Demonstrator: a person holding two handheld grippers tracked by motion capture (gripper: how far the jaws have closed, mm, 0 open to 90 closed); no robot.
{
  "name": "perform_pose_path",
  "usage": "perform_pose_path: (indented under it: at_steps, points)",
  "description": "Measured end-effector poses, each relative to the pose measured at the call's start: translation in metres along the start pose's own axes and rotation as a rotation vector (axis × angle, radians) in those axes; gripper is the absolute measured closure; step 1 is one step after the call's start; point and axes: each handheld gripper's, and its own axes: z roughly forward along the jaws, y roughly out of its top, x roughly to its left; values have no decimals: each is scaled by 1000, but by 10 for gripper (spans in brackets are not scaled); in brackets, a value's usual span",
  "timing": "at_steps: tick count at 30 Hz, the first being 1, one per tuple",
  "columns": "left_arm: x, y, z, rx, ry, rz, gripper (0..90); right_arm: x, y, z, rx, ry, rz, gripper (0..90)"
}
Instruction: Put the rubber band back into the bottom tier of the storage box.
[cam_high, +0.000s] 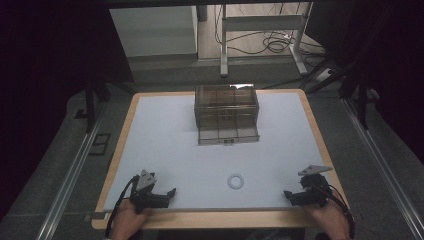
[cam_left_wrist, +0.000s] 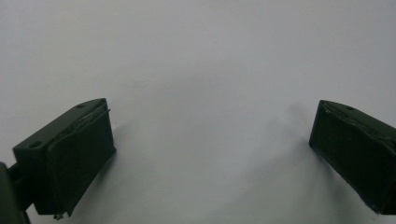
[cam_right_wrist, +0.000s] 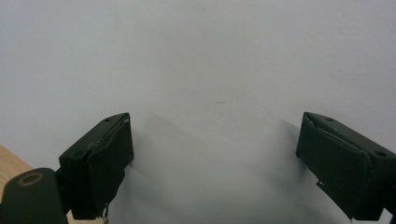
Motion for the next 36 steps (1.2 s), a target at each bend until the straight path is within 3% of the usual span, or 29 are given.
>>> perform_pose_path:
  at_steps: [20, 33, 36]
  points:
    - [0, 0, 0, 0, 0, -1, 0, 0, 0, 0, 2, 0, -1, 106]
    - [0, 0, 0, -1, 0, -1, 0, 2, 8, 0, 49, -6, 22, 118]
    - [0, 0, 0, -1, 0, -1, 0, 3, 11, 0, 44, 18, 31, 158]
